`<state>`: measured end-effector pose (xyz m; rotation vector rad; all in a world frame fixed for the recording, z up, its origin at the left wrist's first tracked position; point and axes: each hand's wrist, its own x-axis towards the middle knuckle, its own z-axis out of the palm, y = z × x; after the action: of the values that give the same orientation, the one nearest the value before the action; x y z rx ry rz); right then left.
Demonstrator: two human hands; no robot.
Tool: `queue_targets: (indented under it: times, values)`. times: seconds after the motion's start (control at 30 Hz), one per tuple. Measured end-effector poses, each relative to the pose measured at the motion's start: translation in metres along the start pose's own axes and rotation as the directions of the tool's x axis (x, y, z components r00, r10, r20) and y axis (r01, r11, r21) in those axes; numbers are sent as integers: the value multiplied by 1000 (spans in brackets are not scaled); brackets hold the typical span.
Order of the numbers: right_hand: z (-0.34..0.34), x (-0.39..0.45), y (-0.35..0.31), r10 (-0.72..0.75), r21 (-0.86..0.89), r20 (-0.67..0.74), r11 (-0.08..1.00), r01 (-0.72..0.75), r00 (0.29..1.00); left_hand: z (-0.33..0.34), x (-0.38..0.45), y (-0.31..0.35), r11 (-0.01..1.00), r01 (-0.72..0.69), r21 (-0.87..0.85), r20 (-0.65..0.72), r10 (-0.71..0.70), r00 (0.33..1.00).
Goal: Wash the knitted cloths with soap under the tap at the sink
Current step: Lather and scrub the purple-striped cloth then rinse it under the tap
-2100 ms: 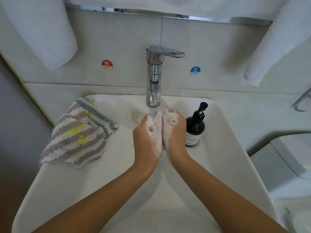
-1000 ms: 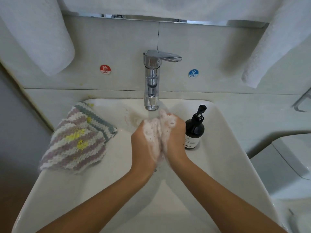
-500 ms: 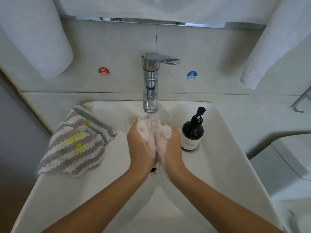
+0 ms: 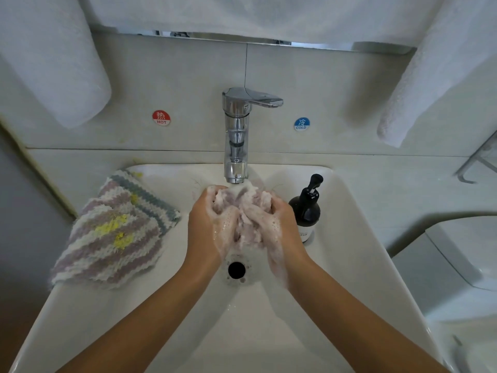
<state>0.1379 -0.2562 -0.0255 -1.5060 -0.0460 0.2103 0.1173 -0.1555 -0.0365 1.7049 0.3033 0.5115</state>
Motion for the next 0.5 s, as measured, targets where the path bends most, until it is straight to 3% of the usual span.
queue_targets:
  times: [0.17, 0.33, 0.5]
  values:
    - [0, 1, 2, -1, -28, -16, 1000, 1, 1000, 1, 0, -2, 1000, -14, 5, 5, 14, 1000]
    - [-1, 2, 2, -115, -48, -79, 993, 112, 990, 7, -3, -3, 955, 107, -275, 51, -97, 994]
    - [4, 1, 10, -117, 21, -47, 993, 118, 992, 2, -10, 1, 953, 92, -288, 84, -70, 994]
